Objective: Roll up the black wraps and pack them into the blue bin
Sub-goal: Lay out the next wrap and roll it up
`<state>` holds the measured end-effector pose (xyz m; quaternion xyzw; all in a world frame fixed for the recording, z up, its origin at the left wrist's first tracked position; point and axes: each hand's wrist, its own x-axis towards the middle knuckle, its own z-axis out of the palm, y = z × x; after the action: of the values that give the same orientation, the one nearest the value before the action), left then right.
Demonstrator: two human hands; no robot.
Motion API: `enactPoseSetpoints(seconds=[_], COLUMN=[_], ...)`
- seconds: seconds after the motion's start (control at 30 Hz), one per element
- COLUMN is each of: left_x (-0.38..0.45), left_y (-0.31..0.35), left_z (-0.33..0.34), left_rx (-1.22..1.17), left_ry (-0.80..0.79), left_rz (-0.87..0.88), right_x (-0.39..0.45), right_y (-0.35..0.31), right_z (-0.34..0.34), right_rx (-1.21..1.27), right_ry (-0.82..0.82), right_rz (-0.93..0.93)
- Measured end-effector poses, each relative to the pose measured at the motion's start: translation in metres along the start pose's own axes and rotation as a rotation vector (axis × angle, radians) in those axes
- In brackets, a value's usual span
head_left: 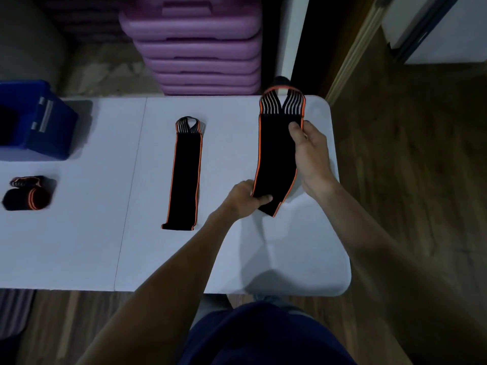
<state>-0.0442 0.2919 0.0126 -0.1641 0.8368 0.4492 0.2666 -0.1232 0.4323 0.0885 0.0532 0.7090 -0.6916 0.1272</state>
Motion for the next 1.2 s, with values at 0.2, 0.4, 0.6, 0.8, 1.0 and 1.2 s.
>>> enactPoseSetpoints(seconds=[0.2,0.4,0.6,0.8,1.0,1.2], left_x=[-0.02,-0.039,-0.033,-0.02,0.006,0.065], left_y=[-0.034,-0.079,-0.134,-0.17,-0.153,-0.118], left_z=[-0.034,-0.088,-0.127,-0.147,-0.188,-0.219], left_rx=[-0.068,-0.083,-0.016,0.23,0.379,0.134], left_ry=[0.128,0.207,0.15,-0.078,0.172,0.323], left_rz=[-0.016,-0.024,-0.169,-0.27,-0.225,-0.104], right_x=[0.019,0.038,0.05,0.055,0.079,0.102], right_y=[-0.002,0.008,0.029,0.062,0.084,0.105], right_z=[0.039,0.107,0.176,0.22,0.242,0.25], right_rx=[0.013,-0.03,-0.068,-0.179,-0.259,-0.655], right_ry=[0.05,-0.06,-0.089,-0.103,-0.1,0.1], right_rz=[0.036,0.069,0.138,0.249,0.32,0.122])
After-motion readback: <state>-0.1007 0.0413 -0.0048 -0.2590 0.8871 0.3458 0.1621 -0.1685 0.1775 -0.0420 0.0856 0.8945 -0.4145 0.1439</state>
